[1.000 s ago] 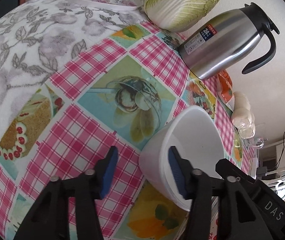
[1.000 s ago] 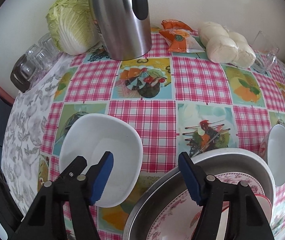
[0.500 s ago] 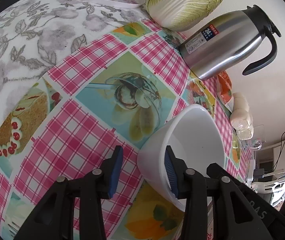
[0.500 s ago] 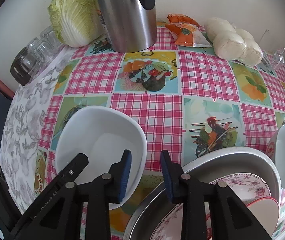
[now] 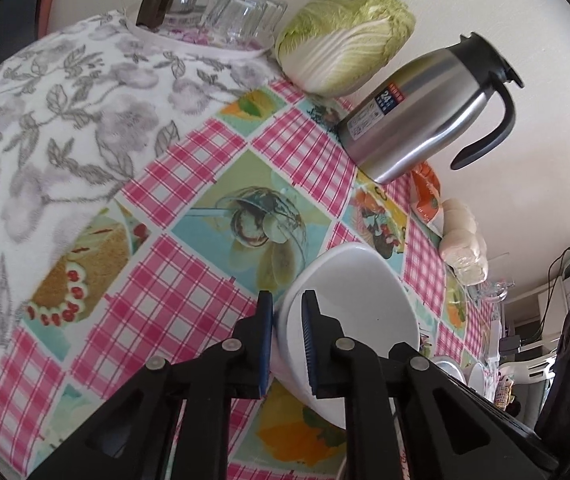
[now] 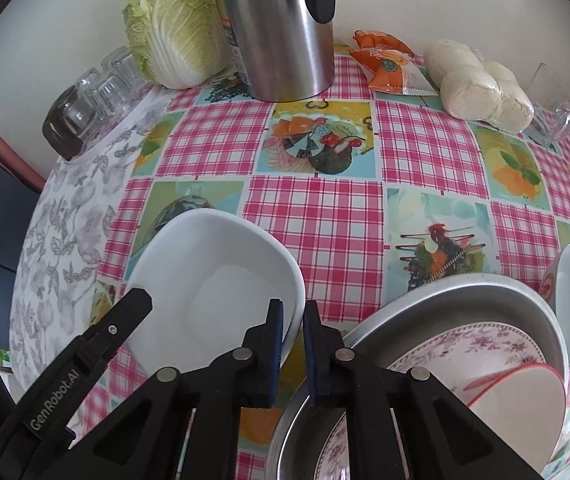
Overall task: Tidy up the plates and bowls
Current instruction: 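Lift the white square bowl with both tools over the steel basin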
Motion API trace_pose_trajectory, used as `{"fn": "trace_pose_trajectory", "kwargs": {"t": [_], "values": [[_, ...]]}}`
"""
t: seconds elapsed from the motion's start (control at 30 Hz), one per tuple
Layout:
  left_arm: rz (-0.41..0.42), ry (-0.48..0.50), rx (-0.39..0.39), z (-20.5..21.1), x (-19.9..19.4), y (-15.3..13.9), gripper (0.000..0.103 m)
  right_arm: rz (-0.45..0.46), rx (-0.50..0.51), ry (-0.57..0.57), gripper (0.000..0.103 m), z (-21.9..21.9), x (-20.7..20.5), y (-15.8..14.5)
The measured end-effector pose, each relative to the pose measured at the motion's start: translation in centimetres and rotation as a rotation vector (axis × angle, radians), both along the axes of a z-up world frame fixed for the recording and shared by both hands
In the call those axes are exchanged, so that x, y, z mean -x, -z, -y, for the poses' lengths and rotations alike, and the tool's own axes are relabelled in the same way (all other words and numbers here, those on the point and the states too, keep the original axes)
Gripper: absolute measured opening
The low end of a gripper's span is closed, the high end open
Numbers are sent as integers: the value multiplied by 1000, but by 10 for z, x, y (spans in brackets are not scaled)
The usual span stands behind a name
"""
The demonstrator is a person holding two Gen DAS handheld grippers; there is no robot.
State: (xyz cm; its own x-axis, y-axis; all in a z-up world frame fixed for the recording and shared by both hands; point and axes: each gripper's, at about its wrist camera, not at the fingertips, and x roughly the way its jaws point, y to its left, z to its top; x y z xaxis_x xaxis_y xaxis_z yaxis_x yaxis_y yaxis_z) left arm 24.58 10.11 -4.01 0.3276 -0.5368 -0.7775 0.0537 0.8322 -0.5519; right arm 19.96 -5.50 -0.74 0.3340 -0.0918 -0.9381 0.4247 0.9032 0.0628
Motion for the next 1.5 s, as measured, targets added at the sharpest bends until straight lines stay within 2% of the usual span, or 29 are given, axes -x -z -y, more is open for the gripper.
{"fn": "trace_pose_trajectory", "kwargs": {"t": [0.1, 0.3, 0.67, 1.07, 1.33, 1.5], "values": [[10, -15, -3, -4, 4, -10, 15, 17, 3, -10, 11, -6, 6, -10], [82, -27, -13, -7, 21, -41, 15, 66, -2, -19, 11, -12, 22, -34], [174, 1, 25, -4, 41, -80, 15, 157, 3, -20, 12, -11, 56, -75], [257, 40, 44, 7, 66, -112, 15, 255, -42, 22, 13, 6, 93, -97], [343, 65, 5, 19, 88, -137, 15, 332, -63, 35, 13, 16, 117, -113], [372, 89, 12, 27, 98, -147, 15, 373, -68, 40, 13, 24, 132, -120]]}}
